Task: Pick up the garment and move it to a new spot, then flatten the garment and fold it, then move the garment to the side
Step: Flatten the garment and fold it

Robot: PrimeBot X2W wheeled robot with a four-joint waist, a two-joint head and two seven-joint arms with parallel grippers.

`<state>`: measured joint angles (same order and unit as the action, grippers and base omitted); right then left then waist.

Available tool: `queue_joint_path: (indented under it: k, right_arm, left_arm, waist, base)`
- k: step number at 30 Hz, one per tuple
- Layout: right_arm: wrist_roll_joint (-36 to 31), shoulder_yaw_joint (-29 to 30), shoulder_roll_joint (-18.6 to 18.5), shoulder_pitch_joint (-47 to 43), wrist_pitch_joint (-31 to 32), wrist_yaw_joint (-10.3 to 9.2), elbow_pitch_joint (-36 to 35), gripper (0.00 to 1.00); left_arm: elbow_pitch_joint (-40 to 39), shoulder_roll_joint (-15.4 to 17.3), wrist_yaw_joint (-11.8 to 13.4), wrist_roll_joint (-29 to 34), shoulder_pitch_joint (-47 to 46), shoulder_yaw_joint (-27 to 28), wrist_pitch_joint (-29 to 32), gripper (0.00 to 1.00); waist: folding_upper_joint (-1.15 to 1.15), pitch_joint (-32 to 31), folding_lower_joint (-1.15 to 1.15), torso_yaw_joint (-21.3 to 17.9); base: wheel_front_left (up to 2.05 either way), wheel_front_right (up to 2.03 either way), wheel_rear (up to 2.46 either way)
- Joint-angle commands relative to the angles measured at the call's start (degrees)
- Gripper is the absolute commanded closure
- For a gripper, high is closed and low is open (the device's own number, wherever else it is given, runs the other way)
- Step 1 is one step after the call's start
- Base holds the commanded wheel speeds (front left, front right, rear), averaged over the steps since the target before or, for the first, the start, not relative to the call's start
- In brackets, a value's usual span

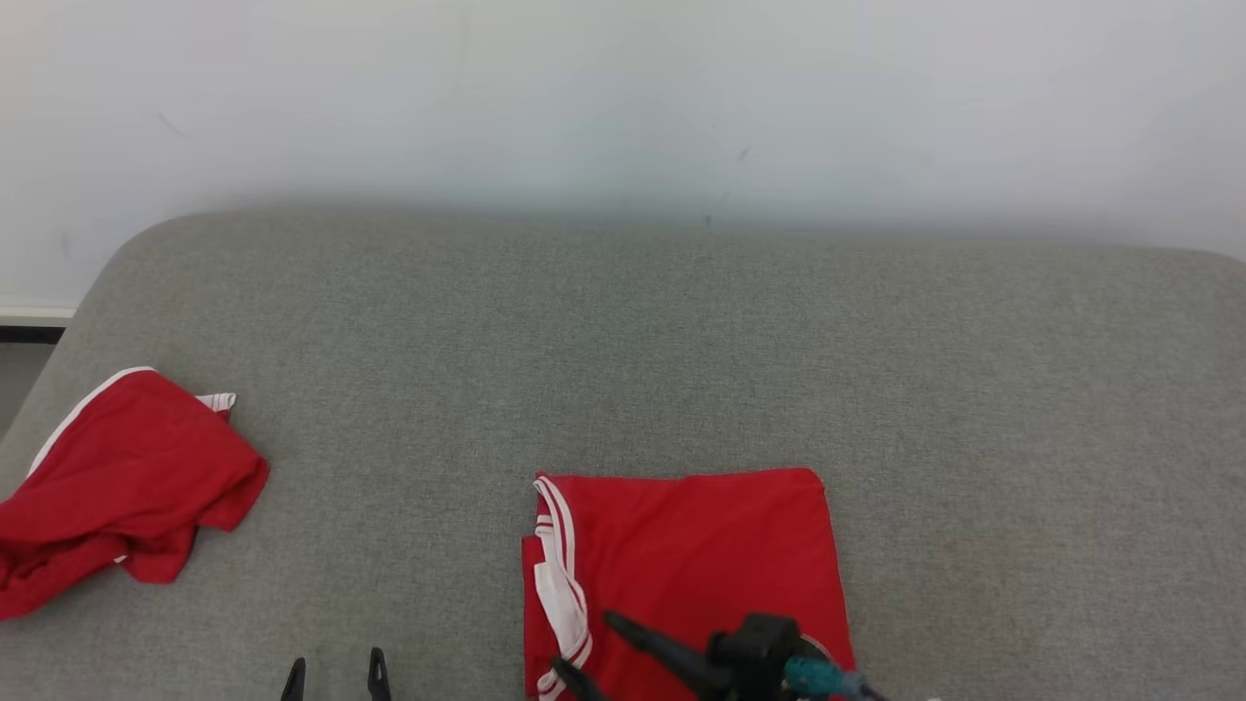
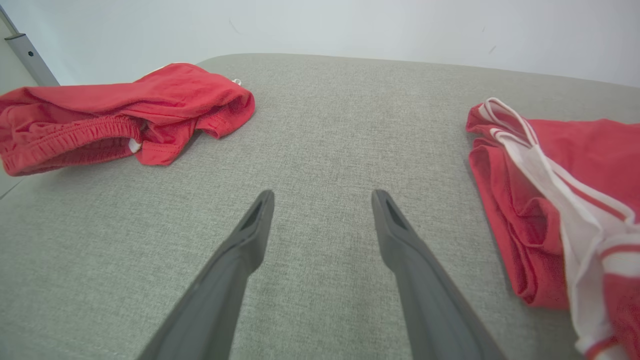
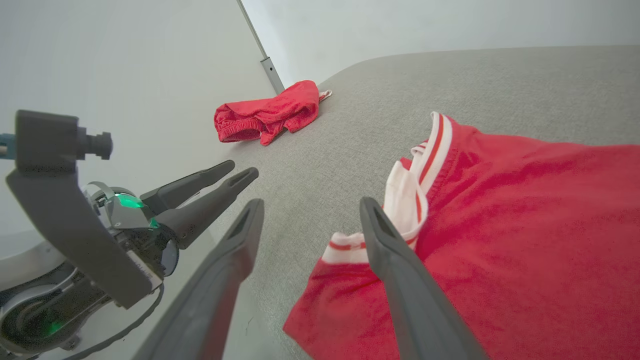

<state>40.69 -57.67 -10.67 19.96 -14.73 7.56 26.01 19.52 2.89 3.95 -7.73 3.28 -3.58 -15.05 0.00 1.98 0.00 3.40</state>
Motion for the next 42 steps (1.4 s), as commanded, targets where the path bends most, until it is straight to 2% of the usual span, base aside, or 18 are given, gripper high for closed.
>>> queue_joint_path:
  k: [1, 4, 7, 14, 18, 22, 29, 42]
  right_arm:
    - [0.7, 0.7, -0.9, 1.1, -0.4, -0.14, -0.2, 0.0]
    - [-1.7, 6.4, -2.0, 1.1, -0.4, -0.13, -0.1, 0.0]
    - [-7.9, 16.6, -1.4, -1.5, -0.5, -0.14, 0.8, 0.0]
    - [-23.8, 39.3, 2.9, -8.2, -0.5, -0.13, -0.9, 0.0]
    - [-29.7, 47.2, 5.2, -11.6, -0.5, -0.13, -2.8, 0.0]
    - [-32.8, 51.6, 6.5, -13.5, -0.5, -0.14, -3.6, 0.0]
    - [-34.5, 56.6, 7.6, -16.0, -0.5, -0.14, -3.5, 0.0]
    - [-31.9, 57.9, 7.8, -18.2, -0.5, -0.14, -3.0, 0.0]
  left_arm:
    - [0.1, 0.0, -0.1, -0.1, 0.4, 0.2, -0.2, 0.0]
    - [0.2, 0.0, -0.1, 0.1, 0.7, 0.8, -0.2, 0.0]
    - [0.1, 0.0, 0.2, 0.3, 0.9, 1.2, -0.2, 0.0]
    - [-0.3, 0.0, 0.3, 0.6, 0.6, 2.0, -0.2, 0.0]
    - [-0.3, 0.0, 0.3, 0.8, 0.5, 2.6, -0.2, 0.0]
    - [-0.4, 0.0, 0.1, 1.1, 1.1, 3.1, -0.2, 0.0]
    - [-0.9, 0.0, -1.0, 2.0, 1.7, 4.0, -0.2, 0.0]
    - [-2.3, 0.0, -3.4, 3.6, 3.8, 4.8, -0.2, 0.0]
  waist:
    - [0.0, -0.4, 0.0, -0.8]
    - [0.0, -0.8, 0.0, -1.8]
    - [0.0, -1.1, 0.0, -2.8]
    - [0.0, -1.3, 0.0, -4.4]
    - [0.0, -1.5, 0.0, -5.3]
    - [0.0, -1.8, 0.0, -6.2]
    - [0.0, -3.1, 0.0, -7.1]
    - [0.0, -4.7, 0.0, -7.4]
  base:
    - [0.0, 0.0, 0.0]
    - [0.0, 0.0, 0.0]
    - [0.0, 0.0, 0.0]
    - [0.0, 0.0, 0.0]
    - [0.0, 0.0, 0.0]
    - [0.0, 0.0, 0.0]
    - [0.0, 0.0, 0.0]
    - [0.0, 0.0, 0.0]
